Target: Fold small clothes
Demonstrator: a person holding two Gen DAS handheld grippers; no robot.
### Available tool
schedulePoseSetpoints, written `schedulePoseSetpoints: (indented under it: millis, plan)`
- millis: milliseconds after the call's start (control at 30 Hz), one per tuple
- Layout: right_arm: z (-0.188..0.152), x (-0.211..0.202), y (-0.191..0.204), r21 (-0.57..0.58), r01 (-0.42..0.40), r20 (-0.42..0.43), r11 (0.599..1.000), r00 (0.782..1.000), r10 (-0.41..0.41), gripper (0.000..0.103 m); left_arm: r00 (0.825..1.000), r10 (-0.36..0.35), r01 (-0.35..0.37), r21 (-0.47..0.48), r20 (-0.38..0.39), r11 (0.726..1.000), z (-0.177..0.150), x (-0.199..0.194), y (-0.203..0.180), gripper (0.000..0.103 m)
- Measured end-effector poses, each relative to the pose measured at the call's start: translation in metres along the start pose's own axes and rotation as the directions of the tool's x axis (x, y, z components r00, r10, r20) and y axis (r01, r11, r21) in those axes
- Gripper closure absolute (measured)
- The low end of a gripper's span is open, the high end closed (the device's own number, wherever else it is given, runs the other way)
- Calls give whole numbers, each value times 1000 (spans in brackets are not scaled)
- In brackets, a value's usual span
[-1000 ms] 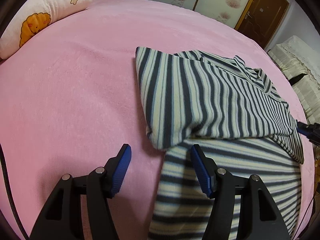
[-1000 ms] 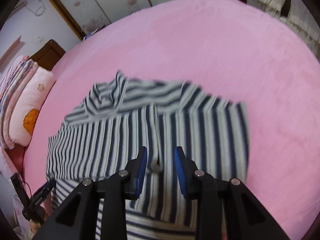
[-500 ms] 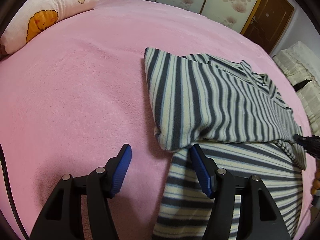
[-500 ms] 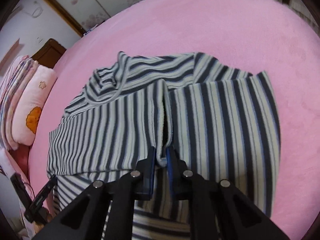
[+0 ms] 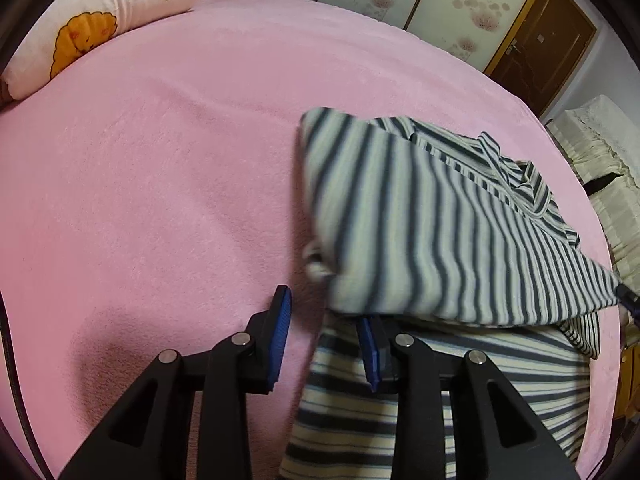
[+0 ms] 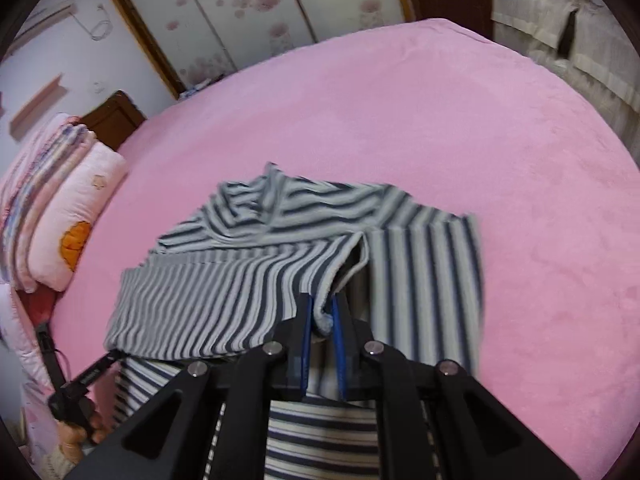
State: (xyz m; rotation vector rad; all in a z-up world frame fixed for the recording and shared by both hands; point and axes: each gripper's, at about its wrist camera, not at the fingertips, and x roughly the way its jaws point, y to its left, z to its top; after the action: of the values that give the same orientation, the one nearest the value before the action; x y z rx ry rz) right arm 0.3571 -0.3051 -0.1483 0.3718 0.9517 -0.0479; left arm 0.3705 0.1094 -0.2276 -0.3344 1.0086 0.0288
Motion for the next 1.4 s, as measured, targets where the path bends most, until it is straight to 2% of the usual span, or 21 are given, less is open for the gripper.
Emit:
schedulePoseSetpoints:
  millis: [167, 267, 333, 433, 500, 633, 733, 800, 933, 967, 1000, 1033, 1200, 1333, 1400]
  plan:
    - [-20, 16, -17, 6, 44, -67, 999, 997, -43, 93, 1000, -8, 8, -7, -6, 1000, -3, -2, 10, 71]
    - [-36, 31, -21, -10, 65, -128, 998, 990, -65, 92, 1000, 22, -22, -8, -2, 1000, -4, -4, 16, 71]
    - [-44, 37, -21, -25, 81, -132, 996, 988, -84, 92, 999, 49, -49, -37, 1, 998, -3, -6, 26, 71]
    - [-49, 41, -19, -35, 87, -136, 996, 986, -91, 92, 1000, 21, -22, -99, -9, 995, -2, -6, 40, 71]
    - [-51, 39, -18, -33, 85, -131, 996, 987, -88, 92, 1000, 11, -12, -103, -14, 995, -2, -8, 42, 71]
    - [-47, 27, -20, -11, 67, -91, 998, 994, -68, 93, 999, -14, 13, -30, -39, 999, -8, -7, 28, 70]
    - [-39, 14, -22, 14, 48, -44, 999, 998, -48, 93, 999, 3, -3, 22, -34, 1000, -9, -4, 12, 69]
    - [-35, 9, -22, 16, 50, -22, 999, 999, -50, 93, 999, 3, -2, 21, -35, 1000, -6, 1, 3, 69]
    - [-36, 3, -23, 20, 59, -7, 998, 998, -59, 93, 996, -86, 85, -16, -38, 996, 3, -1, -10, 67]
    - [-37, 3, -24, 23, 52, -9, 998, 999, -52, 93, 994, -100, 100, -4, -33, 995, 4, -3, -14, 59]
    - [-38, 2, -25, 25, 48, -12, 999, 999, -48, 93, 995, -95, 95, 17, -24, 995, 4, -6, -18, 51]
    - [-40, 1, -26, 24, 46, -16, 999, 999, -45, 93, 997, -80, 80, 41, -15, 996, 3, -9, -23, 48]
    - [-42, 5, -22, 7, 43, -20, 999, 999, -43, 93, 1000, -5, 6, 96, -6, 995, -1, -3, -29, 48]
    - [-43, 6, -22, 14, 48, -12, 999, 999, -48, 93, 997, 69, -70, 16, 28, 997, 6, 11, -8, 48]
    - [-45, 7, -24, 14, 64, -7, 998, 998, -64, 93, 997, 58, -55, -60, 43, 997, 9, 15, 4, 51]
